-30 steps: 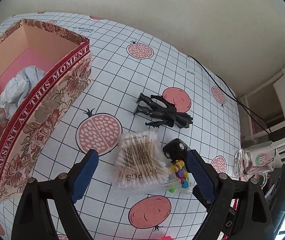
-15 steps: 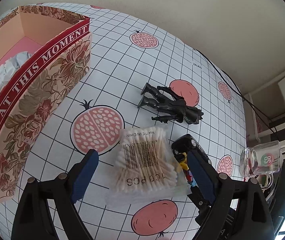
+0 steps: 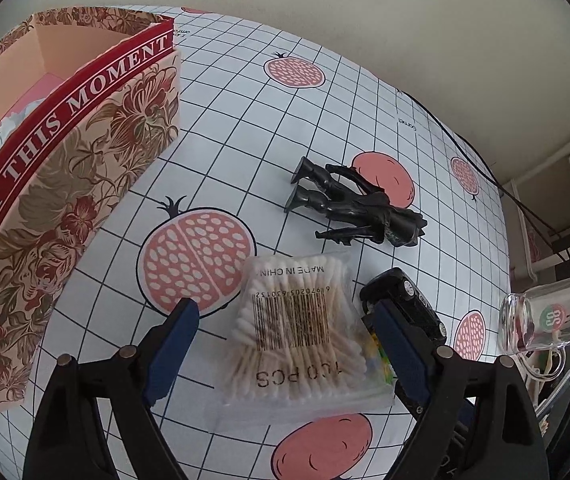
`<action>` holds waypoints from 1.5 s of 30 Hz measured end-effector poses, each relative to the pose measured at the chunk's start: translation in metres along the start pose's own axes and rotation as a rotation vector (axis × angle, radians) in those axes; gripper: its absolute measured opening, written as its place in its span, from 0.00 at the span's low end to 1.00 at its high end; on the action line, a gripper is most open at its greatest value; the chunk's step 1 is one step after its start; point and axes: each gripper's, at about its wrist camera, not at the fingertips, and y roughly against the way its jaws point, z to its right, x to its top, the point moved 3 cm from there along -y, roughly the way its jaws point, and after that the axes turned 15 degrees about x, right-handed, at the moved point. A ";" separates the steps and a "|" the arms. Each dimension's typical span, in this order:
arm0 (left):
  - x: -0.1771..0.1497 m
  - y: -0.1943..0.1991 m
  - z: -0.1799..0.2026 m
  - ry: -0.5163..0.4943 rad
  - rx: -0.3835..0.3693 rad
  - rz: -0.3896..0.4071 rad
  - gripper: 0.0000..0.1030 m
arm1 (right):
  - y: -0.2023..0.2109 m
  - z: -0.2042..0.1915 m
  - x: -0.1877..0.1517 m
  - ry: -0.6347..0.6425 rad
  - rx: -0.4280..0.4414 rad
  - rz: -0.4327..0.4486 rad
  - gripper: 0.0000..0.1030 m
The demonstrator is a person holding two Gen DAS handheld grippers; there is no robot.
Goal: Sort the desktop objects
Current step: 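Close the left gripper on the cotton swab pack while the right approaches the white dropper bottle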
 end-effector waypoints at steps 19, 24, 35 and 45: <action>-0.007 0.000 0.006 -0.118 0.128 0.066 0.68 | -0.003 -0.013 -0.011 0.063 -0.052 0.009 0.69; -0.007 0.003 0.004 -0.140 0.145 0.074 0.60 | -0.003 -0.016 -0.014 0.069 -0.051 0.016 0.69; -0.012 0.007 -0.005 -0.167 0.137 0.075 0.51 | 0.000 -0.021 -0.020 0.073 -0.043 0.010 0.62; -0.012 0.008 -0.016 -0.108 0.086 0.017 0.46 | 0.006 -0.024 -0.021 0.030 0.017 0.009 0.54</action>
